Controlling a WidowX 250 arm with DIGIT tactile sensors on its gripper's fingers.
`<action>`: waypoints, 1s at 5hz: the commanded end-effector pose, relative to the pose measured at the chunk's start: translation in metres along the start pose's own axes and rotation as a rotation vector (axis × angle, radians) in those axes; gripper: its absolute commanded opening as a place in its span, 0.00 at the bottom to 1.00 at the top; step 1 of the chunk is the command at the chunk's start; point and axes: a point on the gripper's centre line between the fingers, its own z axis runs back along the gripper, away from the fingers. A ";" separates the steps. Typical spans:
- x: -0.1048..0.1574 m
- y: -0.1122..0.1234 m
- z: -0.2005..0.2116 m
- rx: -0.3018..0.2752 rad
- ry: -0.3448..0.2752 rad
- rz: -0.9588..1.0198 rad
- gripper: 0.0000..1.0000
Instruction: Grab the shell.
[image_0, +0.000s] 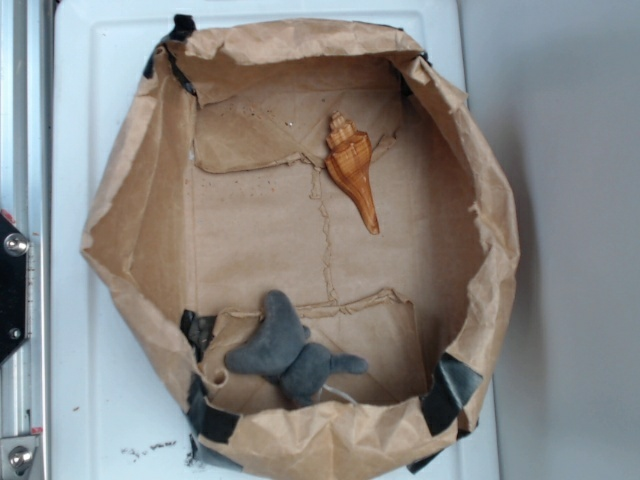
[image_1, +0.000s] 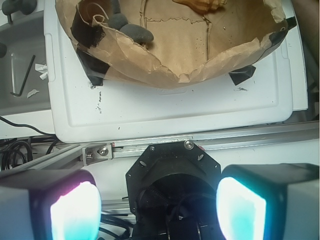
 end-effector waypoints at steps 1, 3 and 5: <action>0.000 0.000 0.000 0.000 0.000 0.000 1.00; 0.078 0.024 0.009 -0.006 -0.149 -0.090 1.00; 0.100 0.045 -0.025 0.090 -0.169 -0.498 1.00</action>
